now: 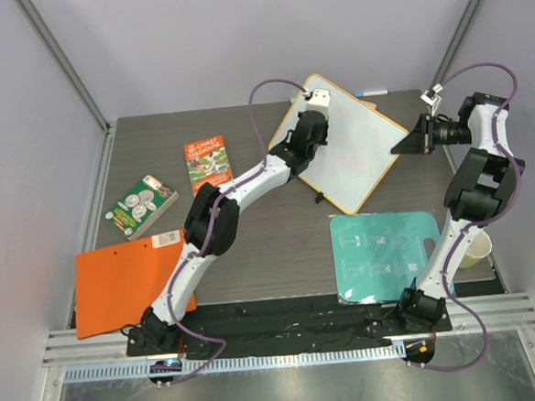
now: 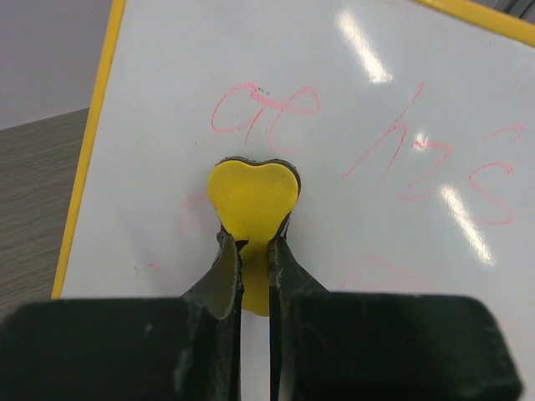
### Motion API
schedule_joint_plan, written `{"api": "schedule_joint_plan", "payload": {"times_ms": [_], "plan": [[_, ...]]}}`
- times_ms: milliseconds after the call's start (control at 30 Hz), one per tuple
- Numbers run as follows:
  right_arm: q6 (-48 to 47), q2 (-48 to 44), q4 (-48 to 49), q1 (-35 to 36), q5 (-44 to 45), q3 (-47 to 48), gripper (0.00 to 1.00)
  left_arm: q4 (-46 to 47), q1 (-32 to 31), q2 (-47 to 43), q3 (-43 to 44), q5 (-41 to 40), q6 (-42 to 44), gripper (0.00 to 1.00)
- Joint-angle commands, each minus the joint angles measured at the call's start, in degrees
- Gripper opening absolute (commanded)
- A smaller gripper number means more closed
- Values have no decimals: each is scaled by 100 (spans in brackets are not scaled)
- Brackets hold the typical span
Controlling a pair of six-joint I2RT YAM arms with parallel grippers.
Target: Erase the whiteboard
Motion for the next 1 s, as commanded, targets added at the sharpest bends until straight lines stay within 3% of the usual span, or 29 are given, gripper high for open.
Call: {"api": "schedule_joint_plan", "payload": {"times_ms": [0, 233, 400, 733, 967], "plan": [[-1331, -6, 162, 197, 958, 214, 1, 337, 81, 405, 681, 292, 144, 0], [-1418, 12, 65, 197, 984, 223, 1, 170, 142, 748, 1456, 389, 329, 0], [-1489, 3, 4, 205, 1020, 231, 1, -216, 291, 731, 1405, 529, 250, 0], [-1612, 3, -111, 197, 993, 258, 1, -481, 555, -69, -711, 1074, -49, 0], [-1691, 20, -181, 205, 1011, 266, 1, -516, 476, -403, -1671, 1715, -672, 0]]}}
